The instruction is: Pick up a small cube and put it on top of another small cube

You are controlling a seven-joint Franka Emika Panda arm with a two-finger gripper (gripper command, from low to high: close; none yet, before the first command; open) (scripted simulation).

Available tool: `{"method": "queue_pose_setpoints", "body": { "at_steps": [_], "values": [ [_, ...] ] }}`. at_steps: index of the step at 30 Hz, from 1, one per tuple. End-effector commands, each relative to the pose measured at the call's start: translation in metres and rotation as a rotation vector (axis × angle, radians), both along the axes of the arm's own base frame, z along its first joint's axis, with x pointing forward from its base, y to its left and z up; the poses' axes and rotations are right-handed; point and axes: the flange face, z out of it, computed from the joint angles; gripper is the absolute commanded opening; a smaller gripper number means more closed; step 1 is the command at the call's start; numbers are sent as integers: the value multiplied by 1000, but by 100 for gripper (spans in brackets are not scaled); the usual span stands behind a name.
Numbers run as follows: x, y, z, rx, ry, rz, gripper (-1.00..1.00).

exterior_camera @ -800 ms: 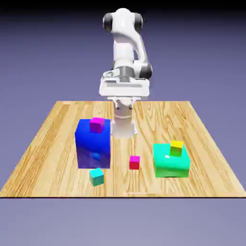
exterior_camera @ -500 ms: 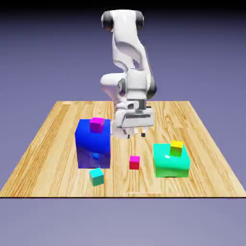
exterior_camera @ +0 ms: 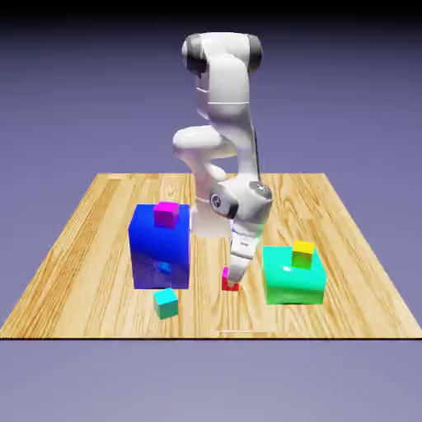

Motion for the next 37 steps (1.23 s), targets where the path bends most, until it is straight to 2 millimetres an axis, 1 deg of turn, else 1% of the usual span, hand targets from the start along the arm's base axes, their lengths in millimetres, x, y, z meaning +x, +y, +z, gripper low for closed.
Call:
{"method": "queue_pose_setpoints", "body": {
  "at_steps": [1,2,5,9,11,14,17,20,23,25,29,30,31,32,36,37],
  "values": [
    [0,0,0,0,0,0,-100],
    [0,0,0,0,0,0,-100],
    [3,6,28,-1,-4,-1,-100],
    [2,11,66,0,-1,0,-100],
    [2,12,69,0,0,0,-100],
    [25,54,101,-24,-13,76,-100],
    [36,102,139,-30,-19,153,-100],
    [35,153,182,-22,-15,234,-100],
    [20,205,227,-1,-1,322,-100],
    [20,206,229,0,0,325,-100],
    [22,196,165,0,0,325,-100],
    [22,195,160,0,0,325,-100],
    [22,195,160,0,0,325,100],
    [22,195,160,0,0,325,100],
    [20,206,224,0,0,325,100],
    [20,206,229,0,0,325,100]
  ]
}}
